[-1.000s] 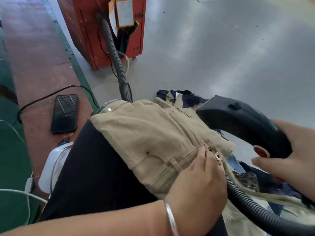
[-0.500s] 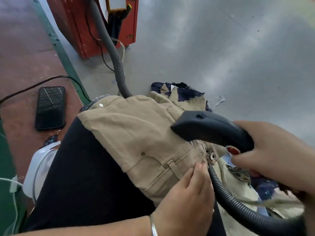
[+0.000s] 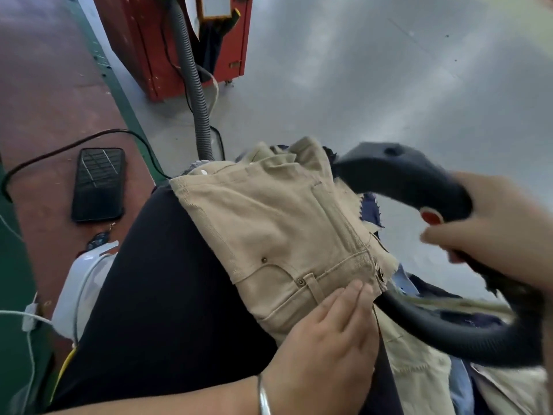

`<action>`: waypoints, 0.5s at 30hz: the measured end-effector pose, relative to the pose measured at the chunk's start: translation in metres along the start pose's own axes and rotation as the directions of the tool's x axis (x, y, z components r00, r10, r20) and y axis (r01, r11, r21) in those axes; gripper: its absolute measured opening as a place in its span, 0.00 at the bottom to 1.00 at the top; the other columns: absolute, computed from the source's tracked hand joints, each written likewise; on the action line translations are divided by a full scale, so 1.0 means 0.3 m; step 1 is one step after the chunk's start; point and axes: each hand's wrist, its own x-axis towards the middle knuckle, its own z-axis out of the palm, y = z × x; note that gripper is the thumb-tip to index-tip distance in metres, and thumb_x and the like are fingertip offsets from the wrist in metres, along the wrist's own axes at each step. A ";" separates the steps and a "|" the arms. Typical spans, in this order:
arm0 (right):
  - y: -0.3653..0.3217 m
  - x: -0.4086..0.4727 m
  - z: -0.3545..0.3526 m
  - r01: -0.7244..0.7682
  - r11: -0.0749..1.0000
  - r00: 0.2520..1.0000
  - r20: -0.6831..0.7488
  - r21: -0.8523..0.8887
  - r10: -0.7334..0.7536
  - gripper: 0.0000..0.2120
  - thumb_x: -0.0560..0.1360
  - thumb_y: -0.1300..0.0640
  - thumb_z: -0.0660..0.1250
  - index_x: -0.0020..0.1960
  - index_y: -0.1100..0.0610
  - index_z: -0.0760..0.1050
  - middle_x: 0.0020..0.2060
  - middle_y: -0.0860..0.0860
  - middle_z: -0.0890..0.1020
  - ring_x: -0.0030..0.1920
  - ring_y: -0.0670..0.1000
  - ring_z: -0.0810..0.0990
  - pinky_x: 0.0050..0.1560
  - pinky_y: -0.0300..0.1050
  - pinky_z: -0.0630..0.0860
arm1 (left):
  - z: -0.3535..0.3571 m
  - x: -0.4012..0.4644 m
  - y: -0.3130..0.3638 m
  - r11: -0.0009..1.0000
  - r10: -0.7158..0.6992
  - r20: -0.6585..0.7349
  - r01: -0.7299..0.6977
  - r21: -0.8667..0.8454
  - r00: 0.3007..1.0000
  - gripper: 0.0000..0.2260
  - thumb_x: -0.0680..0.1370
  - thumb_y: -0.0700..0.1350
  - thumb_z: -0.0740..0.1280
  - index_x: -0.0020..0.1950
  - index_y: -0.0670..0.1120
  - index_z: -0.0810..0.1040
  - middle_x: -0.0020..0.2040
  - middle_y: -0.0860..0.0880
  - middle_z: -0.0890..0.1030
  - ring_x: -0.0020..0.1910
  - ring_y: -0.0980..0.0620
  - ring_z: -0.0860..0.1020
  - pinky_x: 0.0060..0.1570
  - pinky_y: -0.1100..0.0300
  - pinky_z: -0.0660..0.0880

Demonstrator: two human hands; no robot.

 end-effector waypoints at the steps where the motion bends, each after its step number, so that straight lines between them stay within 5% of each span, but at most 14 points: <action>1: 0.026 -0.050 -0.001 -0.032 0.998 0.999 -0.027 -0.051 0.031 0.15 0.63 0.53 0.75 0.46 0.40 0.75 0.25 0.46 0.81 0.20 0.46 0.78 0.16 0.41 0.71 | -0.001 -0.004 0.002 1.000 0.010 -0.011 -0.010 0.014 1.000 0.18 0.71 0.50 0.63 0.55 0.45 0.83 0.60 0.45 0.80 0.62 0.48 0.76 0.63 0.57 0.72; 3: 0.111 -0.116 -0.007 -0.156 0.987 0.983 -0.107 -0.041 0.151 0.16 0.61 0.51 0.74 0.45 0.40 0.75 0.26 0.49 0.81 0.21 0.49 0.79 0.19 0.43 0.74 | -0.003 -0.007 0.005 0.997 0.041 -0.003 -0.041 0.064 0.999 0.17 0.72 0.50 0.63 0.56 0.45 0.83 0.59 0.45 0.80 0.61 0.48 0.77 0.62 0.57 0.72; 5: 0.247 -0.188 -0.044 -0.310 0.950 0.943 -0.120 0.029 0.311 0.09 0.68 0.58 0.74 0.38 0.49 0.75 0.18 0.53 0.75 0.21 0.57 0.75 0.35 0.48 0.77 | -0.008 -0.008 0.008 0.994 0.057 0.022 -0.059 0.088 0.998 0.17 0.72 0.52 0.64 0.56 0.46 0.83 0.59 0.45 0.80 0.61 0.48 0.77 0.62 0.57 0.73; 7: 0.370 -0.238 -0.051 -0.401 0.915 0.914 -0.088 -0.041 0.396 0.18 0.74 0.64 0.73 0.29 0.57 0.71 0.13 0.50 0.69 0.24 0.54 0.70 0.41 0.51 0.70 | -0.013 -0.007 0.009 0.995 0.053 0.032 -0.055 0.086 0.998 0.18 0.72 0.52 0.64 0.56 0.46 0.83 0.59 0.45 0.81 0.61 0.48 0.78 0.62 0.57 0.73; 9: 0.275 -0.244 -0.021 -0.354 0.933 0.933 0.050 -0.066 0.357 0.14 0.68 0.58 0.77 0.27 0.53 0.76 0.15 0.51 0.73 0.22 0.56 0.73 0.34 0.49 0.72 | -0.015 -0.011 0.006 0.997 0.037 0.014 -0.038 0.066 0.999 0.17 0.71 0.51 0.64 0.55 0.46 0.83 0.59 0.45 0.81 0.60 0.48 0.78 0.62 0.57 0.73; 10: 0.207 -0.203 -0.019 -0.312 0.949 0.949 0.042 -0.042 0.313 0.07 0.61 0.51 0.77 0.35 0.46 0.80 0.19 0.51 0.78 0.21 0.55 0.76 0.29 0.45 0.75 | -0.013 -0.013 0.005 0.998 0.030 -0.005 -0.030 0.061 1.000 0.17 0.71 0.50 0.64 0.55 0.45 0.83 0.58 0.44 0.81 0.60 0.48 0.78 0.62 0.57 0.73; 11: 0.148 -0.181 -0.019 -0.237 0.968 0.969 0.057 -0.079 0.242 0.15 0.55 0.46 0.74 0.42 0.39 0.78 0.23 0.49 0.80 0.21 0.50 0.78 0.23 0.42 0.74 | -0.010 -0.014 0.005 0.998 0.024 -0.024 -0.023 0.060 0.999 0.17 0.71 0.49 0.64 0.55 0.45 0.83 0.58 0.44 0.81 0.59 0.47 0.79 0.61 0.57 0.73; 15: 0.015 -0.102 0.011 -0.053 0.986 0.970 0.226 -0.161 0.089 0.20 0.58 0.54 0.76 0.45 0.36 0.75 0.22 0.46 0.80 0.19 0.45 0.77 0.23 0.42 0.74 | 0.000 -0.009 0.001 0.999 0.005 -0.071 -0.002 0.045 0.997 0.16 0.71 0.47 0.64 0.53 0.44 0.84 0.55 0.43 0.82 0.56 0.47 0.80 0.59 0.56 0.75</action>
